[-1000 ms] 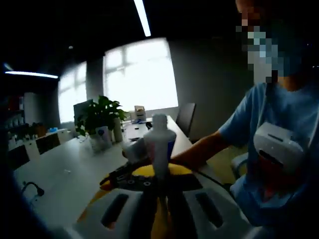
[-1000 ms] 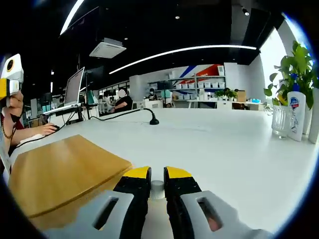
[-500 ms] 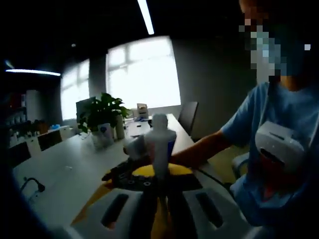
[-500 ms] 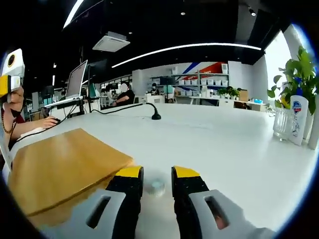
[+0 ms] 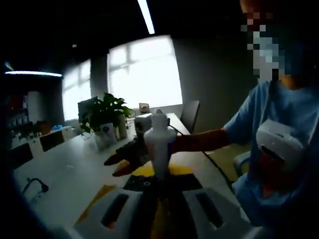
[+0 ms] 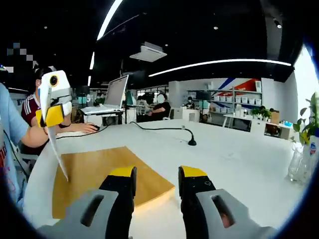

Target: Pick up the toothpaste unscrew the cap squeeze it onto the small board screw the cap back on and return it to the table

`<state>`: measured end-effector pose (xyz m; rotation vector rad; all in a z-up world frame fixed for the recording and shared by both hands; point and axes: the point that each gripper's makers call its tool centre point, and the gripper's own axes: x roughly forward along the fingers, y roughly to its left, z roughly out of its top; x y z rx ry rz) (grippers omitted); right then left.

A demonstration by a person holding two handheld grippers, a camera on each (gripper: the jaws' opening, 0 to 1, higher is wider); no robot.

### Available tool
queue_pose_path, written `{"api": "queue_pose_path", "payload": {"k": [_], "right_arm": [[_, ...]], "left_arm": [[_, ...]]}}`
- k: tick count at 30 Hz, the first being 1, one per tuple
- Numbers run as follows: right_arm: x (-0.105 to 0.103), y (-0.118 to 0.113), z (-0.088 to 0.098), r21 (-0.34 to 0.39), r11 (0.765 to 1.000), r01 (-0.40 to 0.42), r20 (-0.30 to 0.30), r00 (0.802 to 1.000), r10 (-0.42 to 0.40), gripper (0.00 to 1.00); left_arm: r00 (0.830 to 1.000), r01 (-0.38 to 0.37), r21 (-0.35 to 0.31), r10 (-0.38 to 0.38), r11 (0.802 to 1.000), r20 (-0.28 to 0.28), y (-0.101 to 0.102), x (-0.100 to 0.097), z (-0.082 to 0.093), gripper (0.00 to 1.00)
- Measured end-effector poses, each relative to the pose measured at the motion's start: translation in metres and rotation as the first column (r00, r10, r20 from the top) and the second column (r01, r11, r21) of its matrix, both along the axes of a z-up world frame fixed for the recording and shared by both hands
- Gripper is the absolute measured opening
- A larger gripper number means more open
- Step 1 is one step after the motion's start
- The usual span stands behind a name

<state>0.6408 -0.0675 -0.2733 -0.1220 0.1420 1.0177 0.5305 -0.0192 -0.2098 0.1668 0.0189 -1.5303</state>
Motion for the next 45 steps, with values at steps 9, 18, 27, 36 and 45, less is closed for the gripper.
{"api": "queue_pose_path", "payload": {"k": [9,18,27,36,45], "right_arm": [[-0.083,0.042,0.017,0.188,0.917,-0.351,-0.13,0.917,0.377,0.36],[-0.11,0.074,0.027,0.199,0.87,-0.452,-0.1,0.873,0.476,0.33],[-0.122,0.096,0.033,0.221,0.837,-0.501,-0.061,0.85,0.524,0.27],[-0.12,0.102,0.029,0.196,0.85,-0.489,-0.04,0.862,0.505,0.07],[-0.121,0.102,0.03,0.236,0.861,-0.45,-0.087,0.873,0.48,0.02]], "left_arm": [[0.997,0.056,-0.001,-0.056,0.998,-0.042,0.0,-0.004,0.004,0.04],[0.995,0.084,-0.006,-0.084,0.996,-0.061,-0.006,-0.01,0.006,0.04],[0.993,0.097,-0.011,-0.097,0.995,-0.072,-0.013,-0.011,0.005,0.04],[0.994,0.069,-0.026,-0.071,0.997,-0.085,-0.015,-0.005,0.005,0.04],[0.99,0.069,-0.06,-0.075,0.996,-0.117,-0.016,-0.004,0.01,0.06]]}}
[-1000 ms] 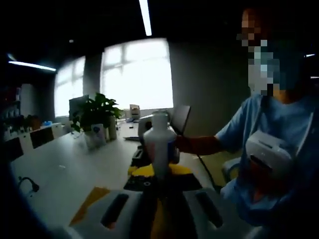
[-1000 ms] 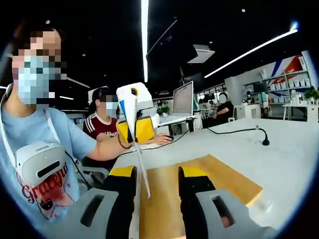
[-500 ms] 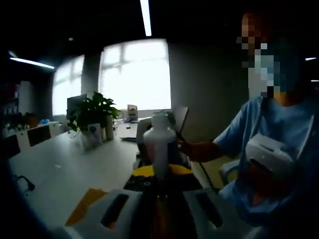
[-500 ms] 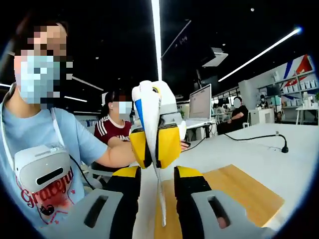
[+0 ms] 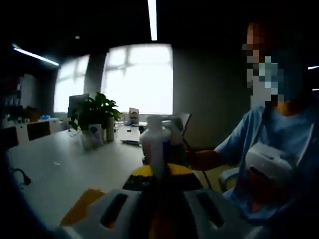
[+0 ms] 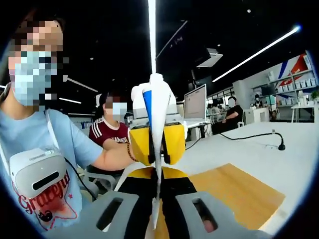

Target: Pick up the toothpaste unscrew the cap squeeze it onto the small board screw the cap back on and return it to the table

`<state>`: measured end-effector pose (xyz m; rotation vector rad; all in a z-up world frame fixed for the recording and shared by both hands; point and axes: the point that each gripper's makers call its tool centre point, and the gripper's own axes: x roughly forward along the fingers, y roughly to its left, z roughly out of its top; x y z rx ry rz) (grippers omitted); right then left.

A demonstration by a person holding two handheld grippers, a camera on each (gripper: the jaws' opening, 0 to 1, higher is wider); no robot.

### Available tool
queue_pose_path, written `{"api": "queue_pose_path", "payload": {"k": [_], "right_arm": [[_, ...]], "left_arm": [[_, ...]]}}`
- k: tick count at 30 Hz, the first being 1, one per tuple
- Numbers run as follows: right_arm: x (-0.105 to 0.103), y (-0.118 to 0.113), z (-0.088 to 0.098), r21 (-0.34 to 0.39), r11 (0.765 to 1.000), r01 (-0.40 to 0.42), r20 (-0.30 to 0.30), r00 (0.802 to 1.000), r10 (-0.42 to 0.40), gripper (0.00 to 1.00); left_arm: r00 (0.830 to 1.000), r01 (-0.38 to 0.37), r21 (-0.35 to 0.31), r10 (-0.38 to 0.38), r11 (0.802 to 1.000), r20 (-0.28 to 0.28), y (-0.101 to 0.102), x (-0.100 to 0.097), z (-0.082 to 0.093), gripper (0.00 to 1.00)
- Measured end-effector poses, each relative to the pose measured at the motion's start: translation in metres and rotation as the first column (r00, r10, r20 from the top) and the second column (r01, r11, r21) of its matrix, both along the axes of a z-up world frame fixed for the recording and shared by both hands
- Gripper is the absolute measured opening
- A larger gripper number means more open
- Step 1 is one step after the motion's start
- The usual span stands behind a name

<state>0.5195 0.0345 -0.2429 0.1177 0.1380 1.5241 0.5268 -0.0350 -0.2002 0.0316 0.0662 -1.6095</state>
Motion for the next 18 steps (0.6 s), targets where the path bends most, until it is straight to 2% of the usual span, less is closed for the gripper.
{"api": "queue_pose_path", "payload": {"k": [1,3,5,8,10,14,16,18], "right_arm": [[0.0,-0.001,-0.001,0.006,1.0,-0.003,-0.051,0.999,0.003,0.02],[-0.002,-0.001,-0.001,0.021,1.0,-0.018,-0.094,0.995,0.02,0.02],[-0.001,-0.002,-0.001,0.027,0.999,-0.017,-0.113,0.993,0.02,0.02],[0.004,-0.005,0.002,0.057,0.998,-0.01,-0.16,0.987,0.019,0.02],[0.006,-0.009,0.003,0.062,0.998,-0.008,-0.174,0.985,0.019,0.02],[0.009,-0.012,-0.001,0.033,0.999,-0.002,-0.191,0.981,0.009,0.02],[0.009,-0.013,-0.003,0.029,0.999,-0.013,-0.223,0.975,0.019,0.02],[0.01,-0.013,-0.003,0.048,0.999,-0.01,-0.28,0.96,0.023,0.02]], "left_arm": [[1.0,-0.019,0.002,0.019,1.0,0.011,0.0,0.003,-0.001,0.07],[0.999,-0.037,0.0,0.037,0.999,-0.002,-0.001,0.008,-0.002,0.1],[0.998,-0.049,-0.029,0.048,0.998,-0.043,0.001,0.011,0.001,0.1],[0.988,-0.073,-0.101,0.058,0.992,-0.145,0.007,0.016,0.009,0.08],[0.984,-0.09,-0.123,0.069,0.988,-0.164,0.012,0.023,0.011,0.09],[0.987,-0.096,-0.113,0.08,0.989,-0.139,0.018,0.022,0.007,0.1],[0.992,-0.111,-0.084,0.105,0.99,-0.076,0.022,0.023,0.004,0.11],[0.985,-0.17,-0.062,0.169,0.984,-0.018,0.026,0.029,0.002,0.13]]}}
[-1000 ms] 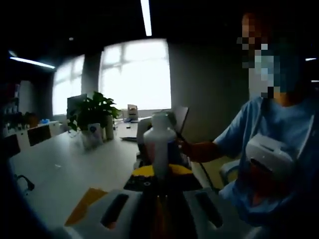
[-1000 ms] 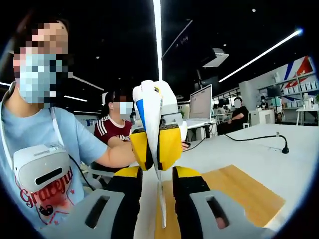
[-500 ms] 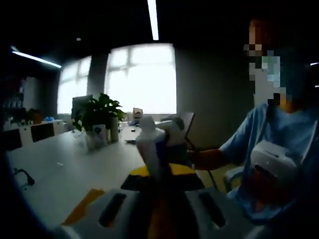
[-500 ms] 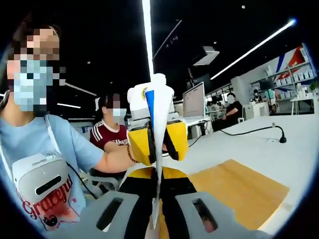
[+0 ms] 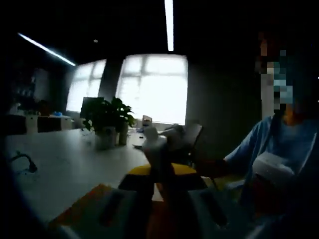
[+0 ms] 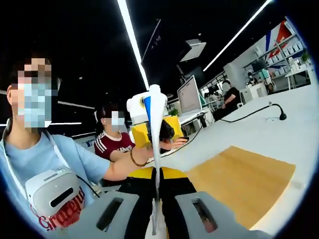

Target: Pick up the toothpaste unscrew the cap squeeze it onto the small board screw the cap back on and return it to the table

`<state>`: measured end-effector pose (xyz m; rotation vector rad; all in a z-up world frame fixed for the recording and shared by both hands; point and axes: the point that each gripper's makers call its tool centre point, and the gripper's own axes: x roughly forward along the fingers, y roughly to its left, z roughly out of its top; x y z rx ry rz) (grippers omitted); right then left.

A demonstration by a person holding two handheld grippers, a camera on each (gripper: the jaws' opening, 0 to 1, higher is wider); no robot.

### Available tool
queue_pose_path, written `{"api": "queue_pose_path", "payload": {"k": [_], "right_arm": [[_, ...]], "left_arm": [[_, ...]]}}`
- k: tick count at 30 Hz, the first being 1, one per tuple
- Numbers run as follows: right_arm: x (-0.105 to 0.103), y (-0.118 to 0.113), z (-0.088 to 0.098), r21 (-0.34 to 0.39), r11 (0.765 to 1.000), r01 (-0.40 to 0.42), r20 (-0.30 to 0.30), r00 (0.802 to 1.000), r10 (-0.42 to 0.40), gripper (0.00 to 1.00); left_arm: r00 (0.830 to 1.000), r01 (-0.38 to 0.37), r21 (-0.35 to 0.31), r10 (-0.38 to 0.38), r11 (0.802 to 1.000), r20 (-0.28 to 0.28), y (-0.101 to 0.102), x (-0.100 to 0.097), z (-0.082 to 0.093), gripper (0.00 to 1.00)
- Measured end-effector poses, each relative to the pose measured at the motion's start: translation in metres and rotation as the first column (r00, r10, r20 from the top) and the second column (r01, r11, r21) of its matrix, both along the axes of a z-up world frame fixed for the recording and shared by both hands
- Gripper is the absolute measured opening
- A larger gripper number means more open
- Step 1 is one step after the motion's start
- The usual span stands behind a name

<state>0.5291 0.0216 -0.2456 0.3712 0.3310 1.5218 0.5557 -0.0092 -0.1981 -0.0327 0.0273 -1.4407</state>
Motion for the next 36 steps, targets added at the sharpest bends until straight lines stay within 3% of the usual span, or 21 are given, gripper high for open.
{"api": "queue_pose_path", "payload": {"k": [5,10,13,15,16,17,19,20,21,22,23,24,25,27,28,29,30,32,35,36], "right_arm": [[-0.001,0.0,-0.003,-0.01,1.0,-0.009,-0.024,1.0,0.009,0.02],[-0.002,-0.001,0.002,0.007,1.0,-0.015,-0.058,0.998,0.016,0.02],[0.001,-0.004,0.003,-0.003,1.0,-0.006,-0.064,0.998,0.006,0.02],[0.001,-0.005,0.003,-0.007,1.0,-0.006,-0.07,0.998,0.005,0.02],[0.001,-0.006,0.003,-0.007,1.0,-0.007,-0.075,0.997,0.007,0.02],[0.001,-0.006,0.004,-0.007,1.0,-0.009,-0.085,0.996,0.008,0.02],[0.0,-0.005,0.005,0.0,1.0,-0.017,-0.11,0.994,0.017,0.02],[0.0,-0.004,0.006,0.006,1.0,-0.019,-0.123,0.992,0.02,0.02],[0.0,-0.003,0.007,0.012,1.0,-0.022,-0.142,0.99,0.023,0.02],[0.0,-0.002,0.009,0.019,1.0,-0.025,-0.158,0.987,0.027,0.02],[-0.001,-0.002,0.009,0.021,0.999,-0.027,-0.165,0.986,0.03,0.02],[-0.001,-0.001,0.009,0.022,0.999,-0.028,-0.173,0.984,0.031,0.02],[-0.002,-0.001,0.009,0.021,0.999,-0.029,-0.18,0.983,0.033,0.02],[-0.005,0.002,0.009,0.019,0.999,-0.033,-0.191,0.981,0.036,0.02],[-0.006,0.003,0.009,0.02,0.999,-0.034,-0.199,0.979,0.037,0.02],[-0.006,0.004,0.009,0.021,0.999,-0.036,-0.206,0.978,0.039,0.02],[-0.006,0.006,0.01,0.022,0.999,-0.037,-0.209,0.977,0.04,0.02],[-0.009,0.01,0.01,0.019,0.999,-0.042,-0.204,0.978,0.045,0.02],[-0.015,0.015,0.014,0.041,0.997,-0.071,-0.222,0.972,0.078,0.02],[-0.017,0.017,0.015,0.054,0.995,-0.08,-0.237,0.967,0.09,0.02]], "left_arm": [[0.999,-0.016,0.031,0.014,0.999,0.038,0.011,-0.003,-0.003,0.13],[0.995,-0.067,0.0,0.067,0.998,0.07,0.026,0.001,0.005,0.11],[0.971,-0.147,0.023,0.14,0.989,0.194,0.041,0.008,0.006,0.06],[0.932,-0.195,0.048,0.17,0.98,0.319,0.048,0.009,0.006,0.05],[0.89,-0.241,0.066,0.193,0.968,0.413,0.052,0.013,0.006,0.05],[0.833,-0.298,0.083,0.217,0.951,0.51,0.057,0.017,0.006,0.06],[0.697,-0.38,0.126,0.194,0.916,0.69,0.062,0.02,0.004,0.07],[0.585,-0.415,0.122,0.162,0.901,0.795,0.062,0.018,0.007,0.07],[0.502,-0.439,0.095,0.156,0.894,0.851,0.061,0.017,0.011,0.07],[0.437,-0.479,0.066,0.173,0.875,0.883,0.063,0.018,0.016,0.06],[0.402,-0.501,0.054,0.176,0.864,0.899,0.064,0.019,0.018,0.05],[0.353,-0.517,0.044,0.166,0.855,0.921,0.065,0.02,0.02,0.06],[0.327,-0.517,0.032,0.163,0.855,0.931,0.065,0.02,0.023,0.08],[0.298,-0.482,0.027,0.134,0.876,0.945,0.062,0.016,0.024,0.19],[0.263,-0.47,0.035,0.103,0.882,0.959,0.06,0.014,0.023,0.24],[0.208,-0.474,0.047,0.059,0.879,0.976,0.058,0.015,0.021,0.28],[0.166,-0.487,0.076,0.007,0.87,0.986,0.055,0.016,0.016,0.32],[0.175,-0.501,0.109,-0.023,0.859,0.984,0.051,0.02,0.007,0.33],[0.115,-0.527,0.118,-0.067,0.841,0.991,0.045,0.025,0.002,0.41],[0.105,-0.539,0.122,-0.078,0.833,0.991,0.044,0.026,0.0,0.44]]}}
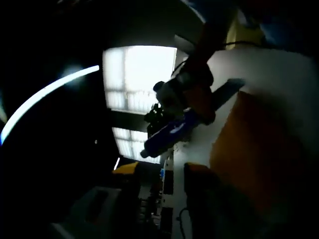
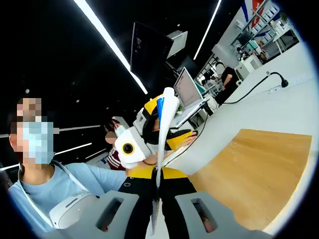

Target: Pick up the toothpaste unscrew the cap squeeze it onto the small board screw the cap back on and return it to the table

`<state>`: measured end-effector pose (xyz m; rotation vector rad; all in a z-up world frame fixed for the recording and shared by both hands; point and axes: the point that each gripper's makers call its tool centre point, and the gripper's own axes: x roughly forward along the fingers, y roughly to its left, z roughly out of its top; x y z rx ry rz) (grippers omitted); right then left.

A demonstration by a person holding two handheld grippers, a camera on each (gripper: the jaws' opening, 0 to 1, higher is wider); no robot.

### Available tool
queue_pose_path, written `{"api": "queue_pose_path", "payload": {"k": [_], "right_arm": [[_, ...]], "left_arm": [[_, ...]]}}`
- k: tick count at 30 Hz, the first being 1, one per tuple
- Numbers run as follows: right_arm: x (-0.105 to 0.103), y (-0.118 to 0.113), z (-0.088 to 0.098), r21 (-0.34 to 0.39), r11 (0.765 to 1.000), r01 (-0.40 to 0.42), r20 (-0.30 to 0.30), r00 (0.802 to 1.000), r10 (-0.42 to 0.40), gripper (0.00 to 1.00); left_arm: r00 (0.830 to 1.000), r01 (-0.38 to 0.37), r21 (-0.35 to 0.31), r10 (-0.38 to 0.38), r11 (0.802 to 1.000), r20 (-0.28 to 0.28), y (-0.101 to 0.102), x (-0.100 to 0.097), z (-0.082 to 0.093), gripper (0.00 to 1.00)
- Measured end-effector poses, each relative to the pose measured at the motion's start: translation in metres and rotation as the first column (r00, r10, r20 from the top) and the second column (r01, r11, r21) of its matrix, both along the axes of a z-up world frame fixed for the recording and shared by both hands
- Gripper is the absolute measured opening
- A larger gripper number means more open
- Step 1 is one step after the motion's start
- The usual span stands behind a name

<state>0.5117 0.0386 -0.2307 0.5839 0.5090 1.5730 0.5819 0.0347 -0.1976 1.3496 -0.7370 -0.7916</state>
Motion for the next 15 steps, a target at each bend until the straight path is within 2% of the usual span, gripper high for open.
{"api": "queue_pose_path", "payload": {"k": [2,7,9,11,15], "right_arm": [[0.002,0.001,0.002,0.015,1.0,-0.003,-0.041,0.999,0.003,0.02],[0.004,0.003,0.003,0.028,0.999,-0.029,-0.085,0.996,0.031,0.02],[0.003,0.003,0.006,0.047,0.998,-0.04,-0.116,0.992,0.045,0.02],[0.008,0.002,0.008,0.058,0.997,-0.046,-0.135,0.989,0.053,0.02],[0.008,0.004,0.007,0.051,0.997,-0.057,-0.147,0.987,0.064,0.02]], "left_arm": [[0.999,-0.017,0.005,0.016,1.0,0.04,-0.003,0.001,0.001,0.44],[0.988,-0.004,0.021,0.001,1.0,0.155,-0.011,-0.005,0.009,0.47],[0.985,0.017,0.049,-0.025,0.999,0.172,-0.011,-0.006,0.008,0.49],[0.986,0.04,0.064,-0.05,0.997,0.158,-0.015,-0.008,0.004,0.5],[0.971,0.039,0.136,-0.07,0.99,0.229,-0.02,-0.011,-0.005,0.49]]}}
